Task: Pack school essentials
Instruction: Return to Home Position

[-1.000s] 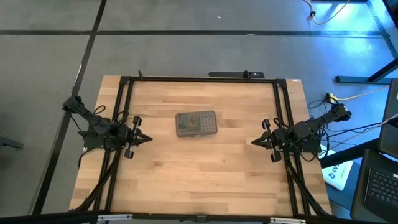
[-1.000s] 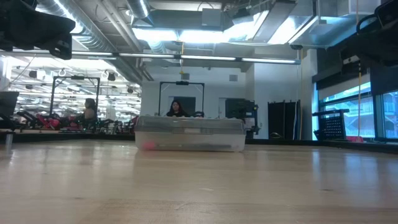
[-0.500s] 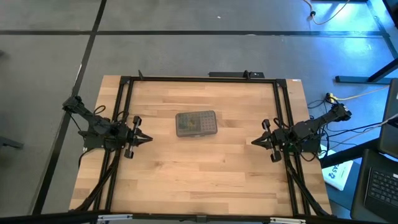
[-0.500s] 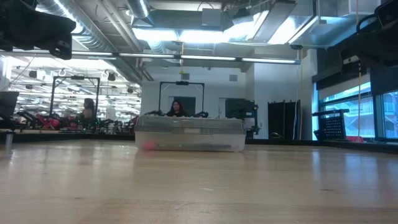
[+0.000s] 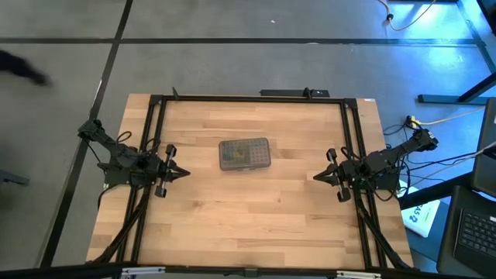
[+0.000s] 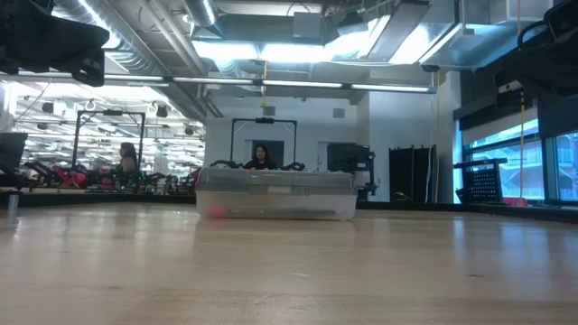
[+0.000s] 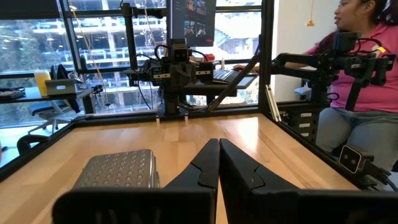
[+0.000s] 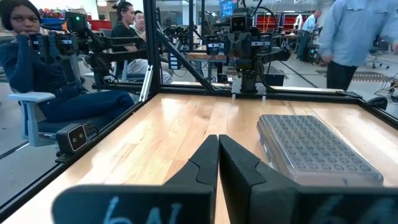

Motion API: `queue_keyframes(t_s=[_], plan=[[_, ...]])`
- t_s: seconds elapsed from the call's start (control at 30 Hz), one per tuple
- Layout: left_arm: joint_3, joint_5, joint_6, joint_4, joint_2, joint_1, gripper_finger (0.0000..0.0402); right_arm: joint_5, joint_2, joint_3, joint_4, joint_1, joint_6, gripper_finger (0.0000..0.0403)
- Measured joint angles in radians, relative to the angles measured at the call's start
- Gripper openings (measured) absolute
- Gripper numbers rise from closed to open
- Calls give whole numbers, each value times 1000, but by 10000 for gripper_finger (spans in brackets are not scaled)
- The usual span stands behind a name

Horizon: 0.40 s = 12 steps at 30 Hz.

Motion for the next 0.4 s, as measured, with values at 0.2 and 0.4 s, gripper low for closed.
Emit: queue_keyframes(t_s=[0.2, 0.4], plan=[[0, 0, 0, 0, 0, 0, 2, 0, 0, 0, 0, 0, 1, 16], [0, 0, 0, 0, 0, 0, 14, 0, 0, 0, 0, 0, 1, 16]])
